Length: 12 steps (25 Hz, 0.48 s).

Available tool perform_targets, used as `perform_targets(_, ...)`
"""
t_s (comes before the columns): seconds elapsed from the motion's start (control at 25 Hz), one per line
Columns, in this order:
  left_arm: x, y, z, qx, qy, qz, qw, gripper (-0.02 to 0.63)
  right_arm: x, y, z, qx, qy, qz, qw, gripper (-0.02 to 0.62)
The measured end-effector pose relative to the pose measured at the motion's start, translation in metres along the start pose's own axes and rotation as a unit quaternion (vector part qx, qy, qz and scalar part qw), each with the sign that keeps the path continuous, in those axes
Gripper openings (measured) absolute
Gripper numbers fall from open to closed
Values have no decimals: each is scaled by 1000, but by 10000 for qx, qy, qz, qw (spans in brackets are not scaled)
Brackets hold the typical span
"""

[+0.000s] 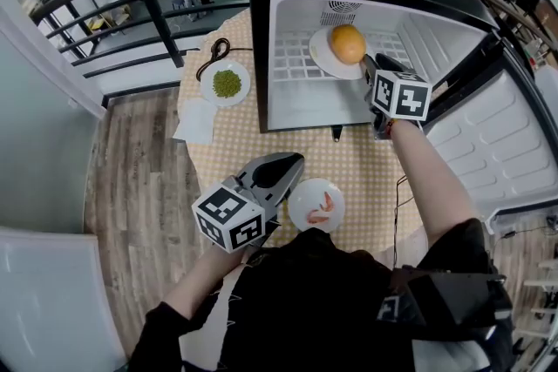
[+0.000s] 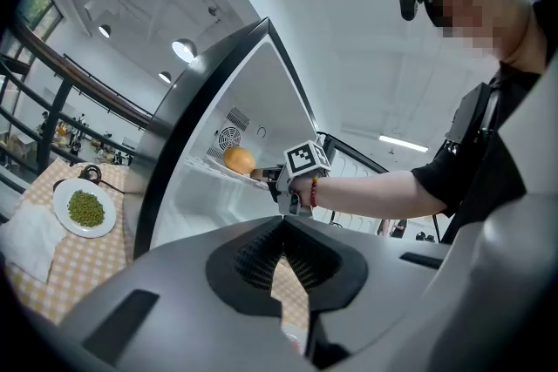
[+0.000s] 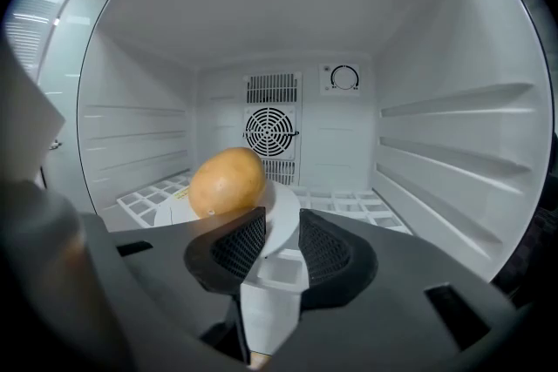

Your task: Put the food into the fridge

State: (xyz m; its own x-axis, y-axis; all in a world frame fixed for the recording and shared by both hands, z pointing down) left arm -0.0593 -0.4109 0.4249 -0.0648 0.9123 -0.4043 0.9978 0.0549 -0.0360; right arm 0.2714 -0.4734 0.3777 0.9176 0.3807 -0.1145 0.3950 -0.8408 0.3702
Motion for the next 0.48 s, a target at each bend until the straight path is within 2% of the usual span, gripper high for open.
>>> perform_targets(0.2,1,-2,3,35,70,91,9999,15,0,4,-3,17,7,73,10000,120)
perform_targets(0.48,3,-11,-1,0,47,216,9998,14,-1,2,-3,212,-270,57,9994,120)
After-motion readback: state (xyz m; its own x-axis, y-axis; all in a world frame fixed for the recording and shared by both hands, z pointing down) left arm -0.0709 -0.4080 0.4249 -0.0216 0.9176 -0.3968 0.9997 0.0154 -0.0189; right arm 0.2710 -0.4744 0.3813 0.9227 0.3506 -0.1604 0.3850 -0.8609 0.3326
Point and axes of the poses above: the fingertips, and each gripper's own axes: y forward along the fingers, x to its right, z out of its top, the point moved 10 cm from there along -y, backward along the fingers, and after that the axes turned 13 degrees about -z, right-handed, at the moved point
